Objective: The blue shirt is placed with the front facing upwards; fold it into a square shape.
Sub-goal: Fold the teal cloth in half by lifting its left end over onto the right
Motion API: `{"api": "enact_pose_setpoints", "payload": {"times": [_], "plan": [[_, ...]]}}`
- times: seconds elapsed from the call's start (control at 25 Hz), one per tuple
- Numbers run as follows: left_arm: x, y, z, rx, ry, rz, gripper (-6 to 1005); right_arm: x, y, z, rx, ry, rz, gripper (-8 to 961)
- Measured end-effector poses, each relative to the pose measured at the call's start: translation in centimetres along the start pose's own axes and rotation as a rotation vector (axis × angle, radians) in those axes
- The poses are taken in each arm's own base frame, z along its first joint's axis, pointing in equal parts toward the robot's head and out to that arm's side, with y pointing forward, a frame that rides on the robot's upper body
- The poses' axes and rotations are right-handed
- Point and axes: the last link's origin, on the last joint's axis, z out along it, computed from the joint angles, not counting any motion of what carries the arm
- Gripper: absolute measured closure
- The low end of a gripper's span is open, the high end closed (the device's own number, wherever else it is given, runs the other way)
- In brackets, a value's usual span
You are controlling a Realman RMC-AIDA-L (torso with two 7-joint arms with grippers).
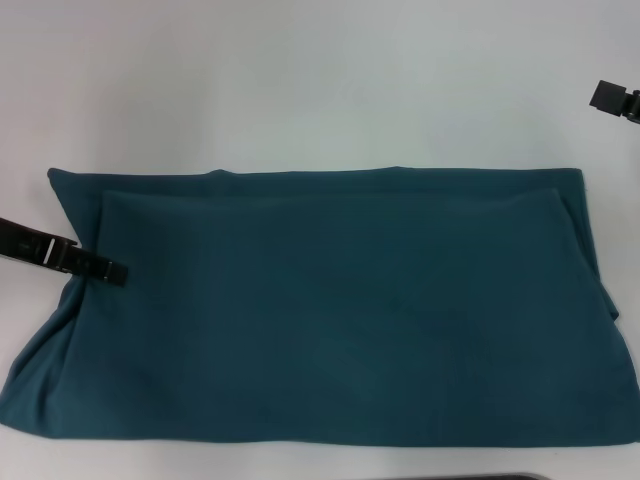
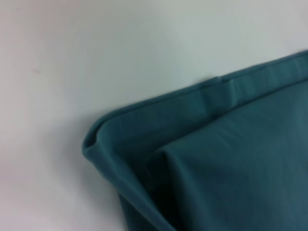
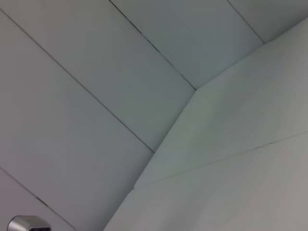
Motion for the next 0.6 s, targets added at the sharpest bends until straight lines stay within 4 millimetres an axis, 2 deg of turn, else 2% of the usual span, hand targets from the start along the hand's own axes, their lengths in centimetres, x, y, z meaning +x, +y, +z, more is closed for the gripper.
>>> {"api": "enact_pose_setpoints", "payload": {"times": [0.6], "plan": [[-0.20,0.15,0.35,0.000,-0.025,-0.007,358,-0.12,0.03,0.13,-0.003,0.001,-0.002,177]]}}
